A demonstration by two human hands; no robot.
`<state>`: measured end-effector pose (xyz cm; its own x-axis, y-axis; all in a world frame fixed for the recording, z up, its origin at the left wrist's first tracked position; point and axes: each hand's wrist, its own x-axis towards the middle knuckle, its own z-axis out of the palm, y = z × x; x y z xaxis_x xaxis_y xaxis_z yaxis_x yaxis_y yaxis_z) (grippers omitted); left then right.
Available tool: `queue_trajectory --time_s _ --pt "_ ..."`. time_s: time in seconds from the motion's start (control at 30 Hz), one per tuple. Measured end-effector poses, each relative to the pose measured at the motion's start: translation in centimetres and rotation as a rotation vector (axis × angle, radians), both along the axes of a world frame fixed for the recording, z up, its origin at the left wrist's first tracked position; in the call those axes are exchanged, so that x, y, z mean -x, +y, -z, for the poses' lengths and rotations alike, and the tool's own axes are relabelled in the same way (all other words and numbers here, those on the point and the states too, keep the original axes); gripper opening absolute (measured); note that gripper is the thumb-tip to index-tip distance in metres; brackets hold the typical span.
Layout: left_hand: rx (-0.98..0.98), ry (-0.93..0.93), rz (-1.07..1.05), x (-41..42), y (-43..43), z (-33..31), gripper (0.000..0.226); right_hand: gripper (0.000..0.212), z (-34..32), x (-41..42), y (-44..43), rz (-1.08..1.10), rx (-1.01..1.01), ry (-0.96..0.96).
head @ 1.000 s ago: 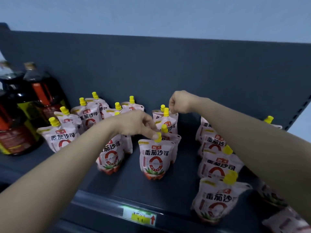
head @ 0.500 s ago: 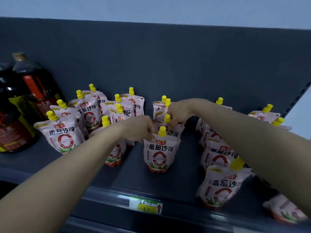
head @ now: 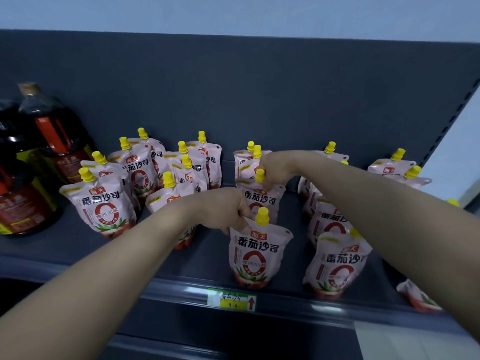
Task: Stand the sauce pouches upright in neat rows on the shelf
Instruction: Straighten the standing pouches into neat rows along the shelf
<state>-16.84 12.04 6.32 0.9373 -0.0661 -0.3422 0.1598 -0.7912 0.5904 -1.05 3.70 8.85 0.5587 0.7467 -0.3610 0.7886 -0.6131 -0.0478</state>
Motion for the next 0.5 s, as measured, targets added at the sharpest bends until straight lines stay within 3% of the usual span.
queue_trajectory --time_s 0.23,0.4,0.5 --pt "-0.074 -0.026 0.033 0.3 0.1 -0.3 0.022 0.028 -0.1 1.0 -0.3 0.055 -0.006 -0.016" --pt "0.016 0.020 0.046 0.8 1.0 -2.1 0.037 0.010 -1.2 1.1 -0.5 0.086 0.049 0.097" --pt "0.061 -0.156 -0.121 0.2 2.1 -3.0 0.030 0.029 -3.7 0.5 -0.9 0.140 -0.003 0.230"
